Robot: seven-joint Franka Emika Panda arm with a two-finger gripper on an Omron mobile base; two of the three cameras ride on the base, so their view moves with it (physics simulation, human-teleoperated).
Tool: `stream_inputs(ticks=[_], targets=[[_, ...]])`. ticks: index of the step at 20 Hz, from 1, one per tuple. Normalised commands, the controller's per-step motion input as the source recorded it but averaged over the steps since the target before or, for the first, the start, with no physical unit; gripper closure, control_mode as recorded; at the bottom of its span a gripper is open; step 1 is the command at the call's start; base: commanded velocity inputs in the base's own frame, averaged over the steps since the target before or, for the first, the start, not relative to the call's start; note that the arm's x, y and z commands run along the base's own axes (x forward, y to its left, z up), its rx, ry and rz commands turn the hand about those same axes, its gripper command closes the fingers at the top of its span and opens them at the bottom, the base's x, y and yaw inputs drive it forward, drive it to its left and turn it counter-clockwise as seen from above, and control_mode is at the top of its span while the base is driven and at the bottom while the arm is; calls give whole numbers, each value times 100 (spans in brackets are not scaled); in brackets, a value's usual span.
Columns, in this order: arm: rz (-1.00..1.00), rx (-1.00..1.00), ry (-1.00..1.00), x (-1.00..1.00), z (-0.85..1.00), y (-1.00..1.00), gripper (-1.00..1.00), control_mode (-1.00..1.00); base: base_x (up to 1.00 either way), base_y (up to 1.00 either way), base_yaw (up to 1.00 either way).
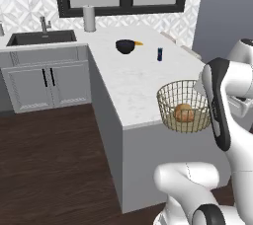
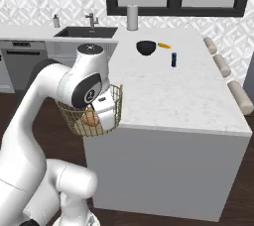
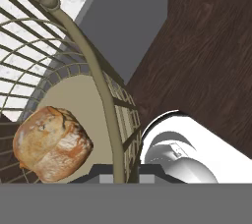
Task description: Open the cabinet, pick up the bread from the cabinet and place it in the basket. Then move the basket to the dining counter.
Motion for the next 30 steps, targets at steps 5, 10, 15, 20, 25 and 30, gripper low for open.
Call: stream_inputs(ticks=[5,10,15,20,25,30], targets=[[0,0,0,0,0,0,100,100,65,-99,17],[0,0,0,0,0,0,100,100,45,-99,5],[0,0,0,0,0,0,100,100,49,-84,2],[0,0,0,0,0,0,100,100,40,-32,0],[0,5,1,98,-5,-7,100,-100,0,0,0],[0,4,6,100,-14,0,100,-100,0,0,0]])
